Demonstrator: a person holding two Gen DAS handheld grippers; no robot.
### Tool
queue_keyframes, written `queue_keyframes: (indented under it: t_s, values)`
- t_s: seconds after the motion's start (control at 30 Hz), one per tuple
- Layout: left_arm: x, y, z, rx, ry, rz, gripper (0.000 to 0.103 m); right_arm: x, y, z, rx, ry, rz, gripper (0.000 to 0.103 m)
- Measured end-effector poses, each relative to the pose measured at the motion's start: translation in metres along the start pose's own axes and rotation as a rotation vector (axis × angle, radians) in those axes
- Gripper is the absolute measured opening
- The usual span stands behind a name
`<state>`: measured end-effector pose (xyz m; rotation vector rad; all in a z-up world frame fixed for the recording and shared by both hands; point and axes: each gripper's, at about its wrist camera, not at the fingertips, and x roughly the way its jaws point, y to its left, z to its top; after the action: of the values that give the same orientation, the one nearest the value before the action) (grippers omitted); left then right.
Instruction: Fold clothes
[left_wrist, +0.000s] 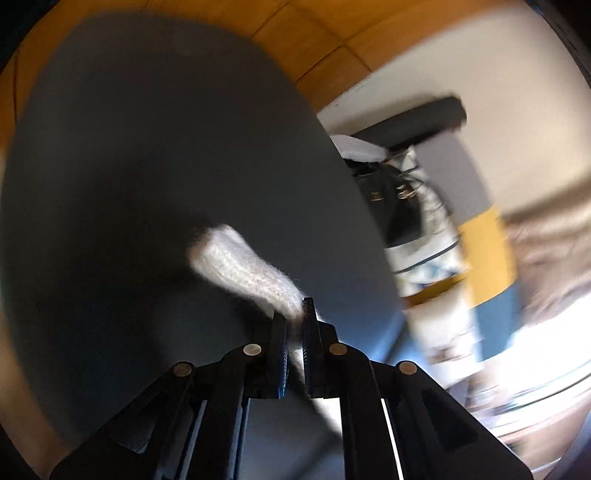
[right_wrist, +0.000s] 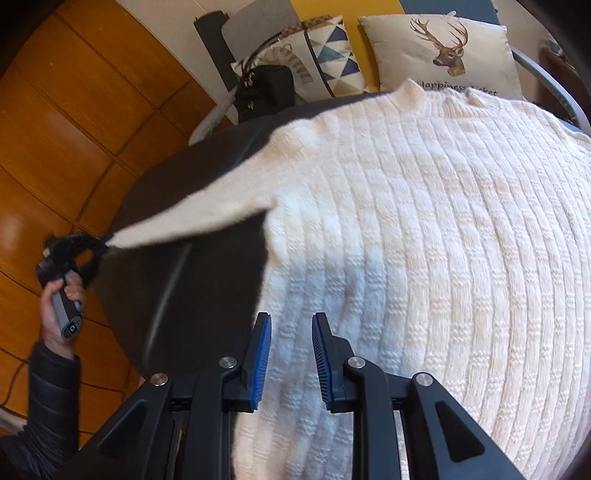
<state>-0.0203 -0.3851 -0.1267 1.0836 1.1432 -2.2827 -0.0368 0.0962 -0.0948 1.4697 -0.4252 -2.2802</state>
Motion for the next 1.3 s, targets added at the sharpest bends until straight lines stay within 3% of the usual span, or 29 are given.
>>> queue_keyframes:
  t_s: [0.07,0.1,0.13,0.27,0.43,0.6,0.77,0.87,0.93,1.03,1.13,1.23,1.3]
  values:
    - [0.024,0.006,-0.004,0.010,0.102,0.107,0.006,0.003,-0.005,0.001,0.014,0.030,-0.004,0.023]
    - [0.034,0.016,-0.010,-0.022,0.164,0.120,0.006,0.004,-0.008,0.002,0.018,0.042,-0.010,0.023]
    - [0.035,0.021,-0.015,-0.045,0.172,0.104,0.006,0.001,-0.010,0.003,0.016,0.045,-0.023,0.023]
    - [0.020,0.020,-0.033,0.020,0.145,0.127,0.007,-0.011,-0.023,0.020,0.017,0.036,-0.055,0.023]
    - [0.021,0.013,-0.030,0.044,0.126,0.139,0.007,-0.007,0.004,0.088,-0.034,-0.028,-0.053,0.023]
    - [0.020,0.018,-0.025,0.054,0.111,0.152,0.007,0.052,0.052,0.148,-0.097,0.019,-0.116,0.023]
    - [0.025,0.017,-0.013,0.083,0.091,0.192,0.007,0.131,0.072,0.175,-0.062,0.140,-0.147,0.023]
    - [0.040,0.006,0.004,0.073,0.079,0.224,0.007,0.142,0.085,0.189,-0.061,0.093,-0.147,0.025]
    - [0.042,0.010,0.014,0.040,0.077,0.241,0.007,0.139,0.084,0.198,-0.028,0.111,-0.100,0.025]
    - [0.043,0.015,0.025,-0.016,0.136,0.229,0.011,0.096,0.072,0.188,-0.021,0.084,-0.022,0.025]
    - [0.026,0.022,0.027,-0.026,0.149,0.221,0.011,0.036,0.030,0.145,-0.066,0.082,0.044,0.025]
    - [-0.004,0.025,0.018,0.002,0.119,0.225,0.011,-0.023,-0.017,0.093,-0.121,0.094,0.021,0.025]
    - [-0.033,0.018,0.001,0.065,0.082,0.222,0.011,-0.061,-0.070,0.048,-0.132,0.092,-0.036,0.025]
